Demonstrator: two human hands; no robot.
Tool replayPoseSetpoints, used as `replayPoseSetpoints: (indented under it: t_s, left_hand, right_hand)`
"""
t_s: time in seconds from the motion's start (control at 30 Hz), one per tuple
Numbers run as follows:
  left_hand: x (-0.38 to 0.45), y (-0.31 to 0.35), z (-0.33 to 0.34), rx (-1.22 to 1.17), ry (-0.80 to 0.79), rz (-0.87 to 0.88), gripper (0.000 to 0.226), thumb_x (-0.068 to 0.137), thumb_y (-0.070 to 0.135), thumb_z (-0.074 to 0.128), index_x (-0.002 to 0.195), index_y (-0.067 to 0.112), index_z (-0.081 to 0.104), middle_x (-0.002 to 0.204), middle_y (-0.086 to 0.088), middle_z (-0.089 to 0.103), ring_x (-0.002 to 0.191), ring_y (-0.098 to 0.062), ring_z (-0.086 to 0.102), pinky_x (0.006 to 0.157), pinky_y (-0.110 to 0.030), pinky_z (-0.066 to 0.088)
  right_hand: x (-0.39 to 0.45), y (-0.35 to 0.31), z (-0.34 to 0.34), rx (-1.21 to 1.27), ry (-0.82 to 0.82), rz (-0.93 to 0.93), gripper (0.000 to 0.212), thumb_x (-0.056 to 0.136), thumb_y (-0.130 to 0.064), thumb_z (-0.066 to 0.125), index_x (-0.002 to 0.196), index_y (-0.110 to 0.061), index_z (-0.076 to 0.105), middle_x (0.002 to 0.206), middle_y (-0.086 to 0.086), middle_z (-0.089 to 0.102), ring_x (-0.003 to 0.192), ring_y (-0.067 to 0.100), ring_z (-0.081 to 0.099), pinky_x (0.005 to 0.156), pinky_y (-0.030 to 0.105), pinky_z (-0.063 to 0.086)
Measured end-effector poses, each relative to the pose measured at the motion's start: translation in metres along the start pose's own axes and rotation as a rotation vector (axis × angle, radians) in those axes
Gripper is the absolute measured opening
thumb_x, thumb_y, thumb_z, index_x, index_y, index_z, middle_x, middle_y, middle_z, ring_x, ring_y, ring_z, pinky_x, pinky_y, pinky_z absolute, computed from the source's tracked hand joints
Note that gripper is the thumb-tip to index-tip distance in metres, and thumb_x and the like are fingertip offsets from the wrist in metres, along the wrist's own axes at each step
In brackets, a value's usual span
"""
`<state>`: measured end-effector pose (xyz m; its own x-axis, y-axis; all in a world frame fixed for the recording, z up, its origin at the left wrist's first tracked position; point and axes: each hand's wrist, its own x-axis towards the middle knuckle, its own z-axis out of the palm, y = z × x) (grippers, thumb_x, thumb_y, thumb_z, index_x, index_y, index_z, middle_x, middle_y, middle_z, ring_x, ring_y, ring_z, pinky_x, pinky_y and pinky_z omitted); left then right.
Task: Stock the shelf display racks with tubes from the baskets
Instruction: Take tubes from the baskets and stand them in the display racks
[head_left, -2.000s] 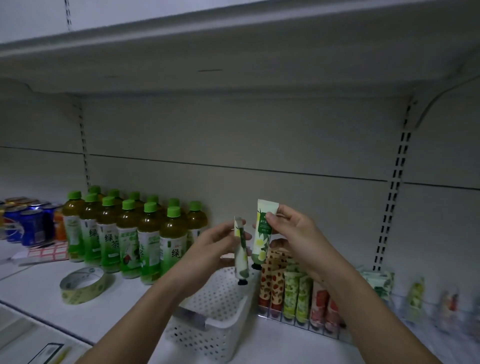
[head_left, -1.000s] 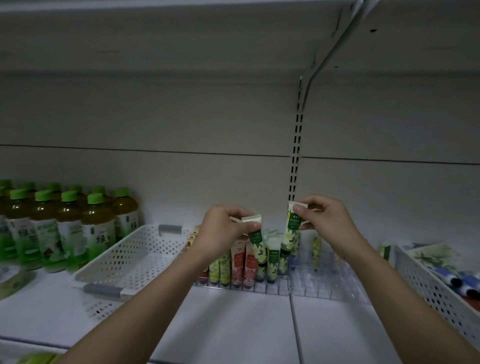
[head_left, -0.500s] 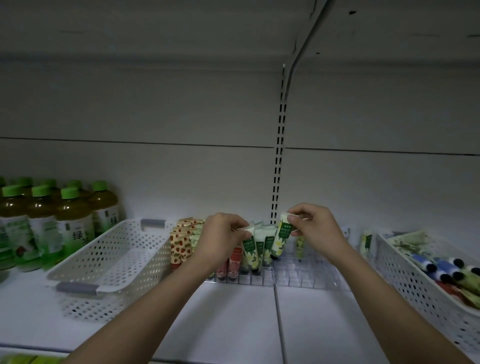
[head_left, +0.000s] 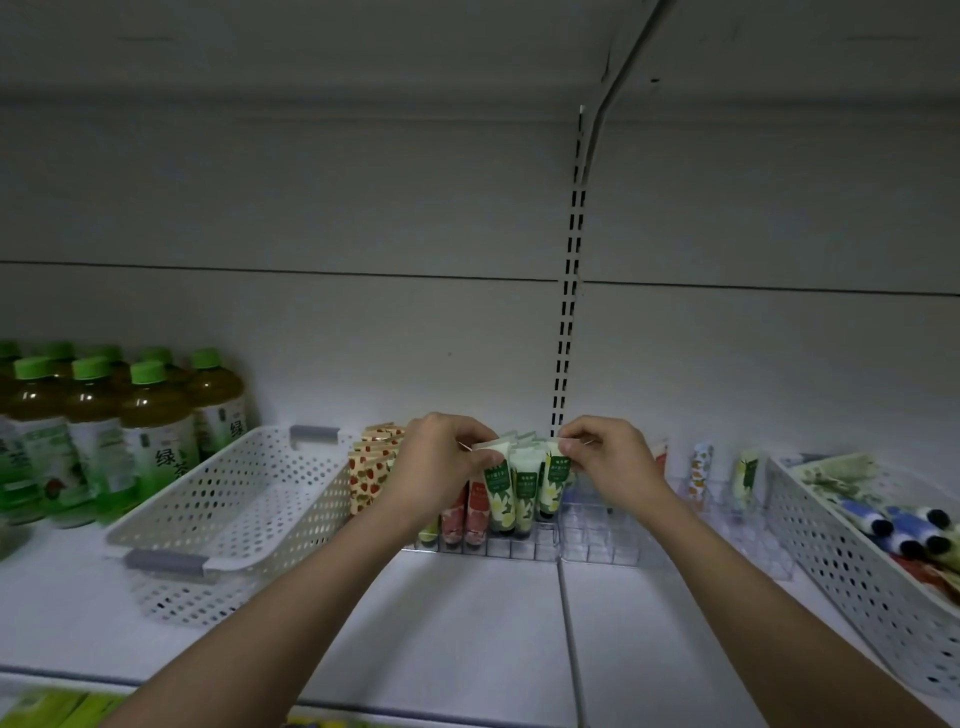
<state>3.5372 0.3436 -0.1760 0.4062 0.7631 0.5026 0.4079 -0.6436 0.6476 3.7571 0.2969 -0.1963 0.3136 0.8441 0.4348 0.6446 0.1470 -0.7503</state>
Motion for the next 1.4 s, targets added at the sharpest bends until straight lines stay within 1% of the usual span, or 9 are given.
replayPoseSetpoints:
  t_s: [0.3,0.5,0.6,0.73,0.9,1.0,1.13,1.23,1.4]
  left_hand:
    - [0.000,-0.003,0.001,0.002,0.006,0.036,0.017,0.079,0.023,0.079,0.096,0.025,0.076,0.076,0.024,0.066,0.075,0.011,0.062,0.064,-0.008,0.051]
    - [0.000,-0.005,0.003,0.018,0.019,0.031,0.016,0.080,0.025,0.078,0.095,0.026,0.076,0.085,0.017,0.071,0.073,0.009,0.062,0.061,-0.007,0.050]
    - [-0.002,-0.005,0.005,0.014,0.038,0.035,0.014,0.080,0.022,0.078,0.094,0.025,0.076,0.077,0.026,0.063,0.076,0.014,0.059,0.059,-0.002,0.045]
    - [-0.006,-0.006,0.011,0.018,0.078,0.033,0.017,0.080,0.021,0.078,0.096,0.022,0.077,0.080,0.022,0.064,0.070,0.009,0.061,0.058,-0.007,0.047]
    - [-0.009,-0.007,0.018,0.035,0.124,0.053,0.018,0.080,0.020,0.078,0.098,0.018,0.076,0.089,0.008,0.073,0.073,0.000,0.063,0.072,-0.026,0.055]
    - [-0.011,-0.006,0.021,0.047,0.137,0.057,0.018,0.082,0.020,0.076,0.100,0.017,0.076,0.091,0.007,0.073,0.075,-0.002,0.063,0.075,-0.030,0.056]
    - [-0.012,-0.009,0.026,0.086,0.157,0.064,0.020,0.081,0.019,0.077,0.101,0.016,0.076,0.095,0.004,0.074,0.073,-0.002,0.061,0.075,-0.020,0.049]
    - [-0.013,-0.012,0.031,0.095,0.149,0.044,0.021,0.081,0.016,0.077,0.102,0.014,0.076,0.098,0.001,0.074,0.078,-0.007,0.063,0.078,-0.020,0.049]
    - [-0.015,-0.013,0.039,0.139,0.115,0.052,0.025,0.082,0.014,0.076,0.107,0.011,0.073,0.105,-0.005,0.073,0.090,-0.015,0.066,0.085,-0.025,0.051]
  right_hand:
    - [-0.004,0.010,0.013,-0.077,-0.134,-0.012,0.011,0.090,-0.008,0.067,0.094,-0.016,0.074,0.094,-0.004,0.071,0.089,0.012,0.066,0.083,0.022,0.052]
    - [-0.008,0.010,0.012,-0.130,-0.145,-0.043,0.025,0.094,-0.008,0.060,0.115,-0.016,0.071,0.110,-0.008,0.066,0.097,0.005,0.061,0.089,0.018,0.047]
    - [-0.016,0.010,0.007,-0.068,-0.029,-0.017,0.030,0.098,-0.011,0.054,0.126,-0.017,0.063,0.114,-0.001,0.064,0.094,0.011,0.060,0.081,0.017,0.048]
    - [-0.041,0.013,0.008,-0.018,0.076,0.002,0.020,0.099,-0.016,0.052,0.116,-0.018,0.064,0.104,-0.002,0.064,0.089,0.004,0.058,0.071,0.012,0.045]
    - [-0.081,0.016,0.022,-0.080,-0.164,-0.099,0.013,0.097,-0.020,0.056,0.101,-0.021,0.069,0.098,-0.009,0.067,0.093,0.005,0.059,0.081,0.017,0.047]
    - [-0.099,0.020,0.030,-0.188,-0.347,-0.150,0.023,0.098,-0.036,0.052,0.111,-0.027,0.069,0.112,-0.012,0.065,0.103,0.002,0.057,0.091,0.025,0.047]
    - [-0.119,0.030,0.043,-0.325,-0.514,-0.194,0.041,0.099,-0.048,0.047,0.134,-0.029,0.057,0.140,-0.012,0.053,0.127,0.003,0.044,0.108,0.022,0.032]
    - [-0.128,0.037,0.050,-0.372,-0.492,-0.186,0.044,0.099,-0.047,0.048,0.139,-0.029,0.053,0.149,-0.013,0.044,0.136,0.003,0.035,0.108,0.015,0.021]
    - [-0.130,0.037,0.052,-0.371,-0.465,-0.173,0.043,0.099,-0.046,0.048,0.138,-0.031,0.054,0.150,-0.014,0.044,0.137,0.003,0.035,0.109,0.018,0.022]
